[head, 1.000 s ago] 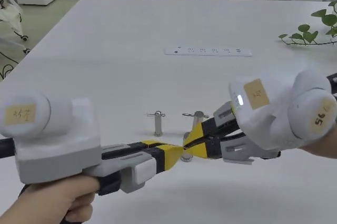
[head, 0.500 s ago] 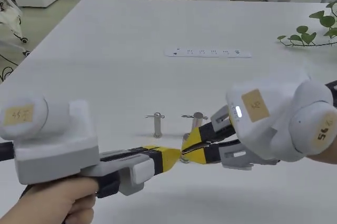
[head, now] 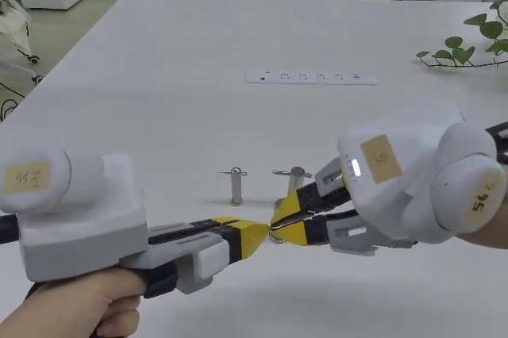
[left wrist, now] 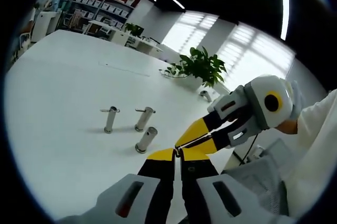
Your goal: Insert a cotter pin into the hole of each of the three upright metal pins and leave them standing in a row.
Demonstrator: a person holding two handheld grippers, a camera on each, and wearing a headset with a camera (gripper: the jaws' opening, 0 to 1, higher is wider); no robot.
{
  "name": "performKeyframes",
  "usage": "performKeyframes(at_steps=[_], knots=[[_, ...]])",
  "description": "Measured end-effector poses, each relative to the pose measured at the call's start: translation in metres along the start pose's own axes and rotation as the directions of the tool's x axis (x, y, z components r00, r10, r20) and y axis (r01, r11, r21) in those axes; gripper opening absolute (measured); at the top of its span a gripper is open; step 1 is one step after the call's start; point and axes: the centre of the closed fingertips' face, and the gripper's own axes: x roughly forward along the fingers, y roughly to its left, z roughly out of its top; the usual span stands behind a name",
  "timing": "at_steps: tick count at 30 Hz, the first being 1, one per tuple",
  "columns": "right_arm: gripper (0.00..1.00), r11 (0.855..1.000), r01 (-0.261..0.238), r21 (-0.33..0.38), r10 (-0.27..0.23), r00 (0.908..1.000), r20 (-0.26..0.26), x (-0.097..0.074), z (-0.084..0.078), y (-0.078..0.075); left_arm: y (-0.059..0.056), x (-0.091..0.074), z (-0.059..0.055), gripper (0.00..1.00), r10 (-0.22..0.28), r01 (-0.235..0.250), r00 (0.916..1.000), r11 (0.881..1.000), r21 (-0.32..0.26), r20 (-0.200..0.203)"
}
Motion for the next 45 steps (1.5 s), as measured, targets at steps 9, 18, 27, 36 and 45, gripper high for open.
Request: performKeyframes(at_steps=[9,18,27,36,45], knots=[[0.08,0.982,-0.012,0.186,0.004,0.9989,0.046,-0.005,-0.006,-0.004,0.004,0.000,-0.003,0.00,0.016,-0.015,0.9997,0.999,0.048,-0.016],[0.13,0.921,-0.045,0.386,0.013,0.9962,0.086,-0.011,-0.019,-0.004,0.007,0.001,-0.006,0.00,0.015,-0.013,0.9996,0.996,0.087,-0.022],[0.18,0.783,-0.214,0.584,0.094,0.9687,0.230,-0.014,-0.016,0.012,0.004,-0.001,-0.006,0.00,-0.024,0.032,0.9987,0.982,0.188,-0.045],[0.20,0.737,-0.324,0.594,0.148,0.9338,0.326,-0.019,-0.008,0.022,-0.009,-0.005,-0.013,0.00,-0.094,0.118,0.9908,0.950,0.290,-0.097],[0.20,0.741,-0.391,0.546,0.212,0.9078,0.362,-0.017,-0.004,0.036,-0.027,-0.009,-0.017,0.00,-0.180,0.210,0.9767,0.914,0.347,-0.118]])
